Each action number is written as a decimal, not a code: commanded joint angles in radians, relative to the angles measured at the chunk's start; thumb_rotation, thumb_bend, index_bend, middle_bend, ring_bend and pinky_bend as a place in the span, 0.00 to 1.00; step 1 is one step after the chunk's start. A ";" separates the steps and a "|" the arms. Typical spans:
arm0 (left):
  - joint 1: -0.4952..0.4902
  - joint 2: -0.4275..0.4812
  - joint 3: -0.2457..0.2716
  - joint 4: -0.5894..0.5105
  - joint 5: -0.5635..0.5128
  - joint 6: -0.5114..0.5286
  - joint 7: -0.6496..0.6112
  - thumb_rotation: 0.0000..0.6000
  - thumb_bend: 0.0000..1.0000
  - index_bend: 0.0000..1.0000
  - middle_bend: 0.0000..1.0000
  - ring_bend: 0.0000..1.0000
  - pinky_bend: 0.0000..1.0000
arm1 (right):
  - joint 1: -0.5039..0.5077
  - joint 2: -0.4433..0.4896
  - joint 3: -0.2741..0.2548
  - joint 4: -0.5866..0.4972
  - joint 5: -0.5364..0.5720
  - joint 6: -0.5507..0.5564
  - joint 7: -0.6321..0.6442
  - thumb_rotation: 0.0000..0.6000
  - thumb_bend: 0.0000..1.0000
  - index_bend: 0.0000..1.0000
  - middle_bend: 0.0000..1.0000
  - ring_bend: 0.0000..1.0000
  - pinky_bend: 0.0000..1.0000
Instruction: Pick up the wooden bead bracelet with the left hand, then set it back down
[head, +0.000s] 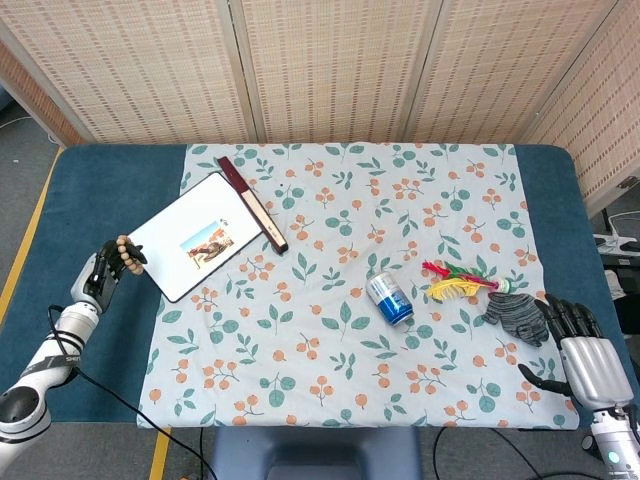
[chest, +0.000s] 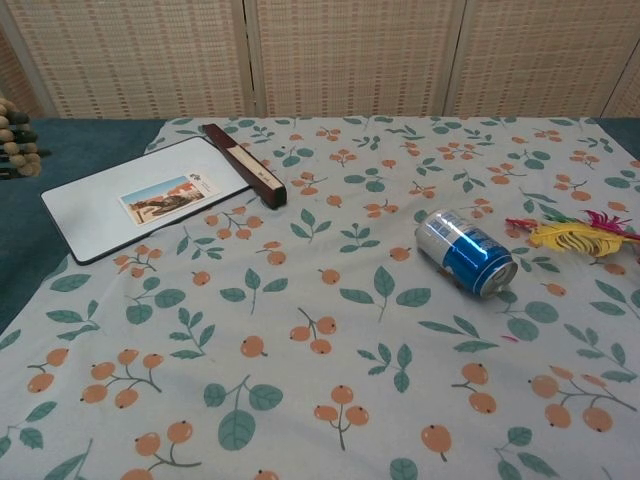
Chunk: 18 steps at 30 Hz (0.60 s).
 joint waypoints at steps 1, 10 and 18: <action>-0.003 0.005 0.017 -0.005 0.037 0.012 -0.030 0.26 0.57 0.56 0.57 0.13 0.00 | 0.000 0.001 0.001 0.000 0.001 0.001 0.002 0.70 0.15 0.00 0.00 0.00 0.00; -0.017 0.025 0.052 -0.004 0.093 0.024 -0.121 0.36 0.59 0.58 0.57 0.13 0.00 | -0.001 0.002 0.001 0.001 0.003 0.000 0.001 0.70 0.15 0.00 0.00 0.00 0.00; -0.028 0.048 0.081 0.000 0.141 0.031 -0.182 0.66 0.59 0.60 0.58 0.13 0.00 | 0.000 -0.001 0.002 0.001 0.006 -0.001 -0.004 0.70 0.15 0.00 0.00 0.00 0.00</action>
